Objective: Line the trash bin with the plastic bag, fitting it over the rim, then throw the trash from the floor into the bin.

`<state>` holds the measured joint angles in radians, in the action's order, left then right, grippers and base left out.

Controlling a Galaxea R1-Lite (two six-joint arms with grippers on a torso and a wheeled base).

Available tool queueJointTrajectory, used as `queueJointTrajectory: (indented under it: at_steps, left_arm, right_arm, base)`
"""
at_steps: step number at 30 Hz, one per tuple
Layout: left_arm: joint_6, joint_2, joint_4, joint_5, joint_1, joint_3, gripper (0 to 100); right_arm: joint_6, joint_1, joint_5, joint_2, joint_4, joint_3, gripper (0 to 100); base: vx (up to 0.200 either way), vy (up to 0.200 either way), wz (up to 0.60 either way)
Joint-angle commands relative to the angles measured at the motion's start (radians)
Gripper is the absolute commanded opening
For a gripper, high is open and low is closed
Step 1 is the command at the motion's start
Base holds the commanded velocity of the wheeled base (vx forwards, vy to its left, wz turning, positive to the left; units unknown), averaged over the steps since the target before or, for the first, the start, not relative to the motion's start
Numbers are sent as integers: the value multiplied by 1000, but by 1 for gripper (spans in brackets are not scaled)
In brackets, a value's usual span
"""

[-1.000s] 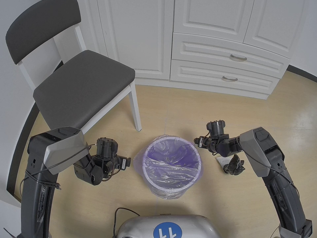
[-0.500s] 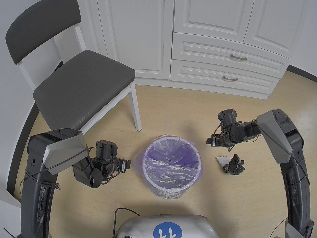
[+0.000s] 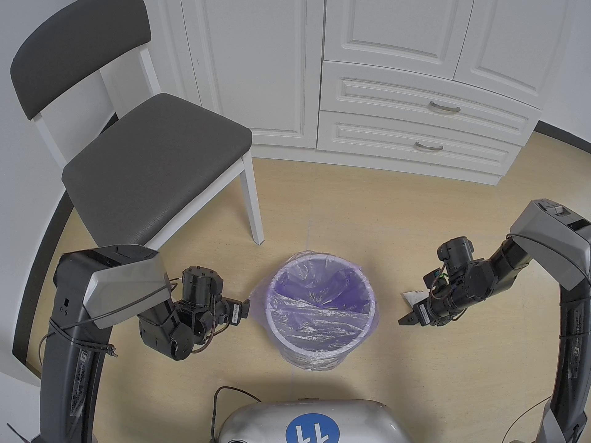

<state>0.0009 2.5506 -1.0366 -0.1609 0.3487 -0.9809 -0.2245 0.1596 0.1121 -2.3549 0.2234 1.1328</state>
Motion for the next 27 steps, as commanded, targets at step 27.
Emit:
queueJointTrajectory:
  at_steps: [27]
  left_arm:
    - [-67,-52,-237,-5,-13,200,100]
  right_arm:
    - [203,83,-19,-173,27,255,100]
  base:
    - [0,0,0]
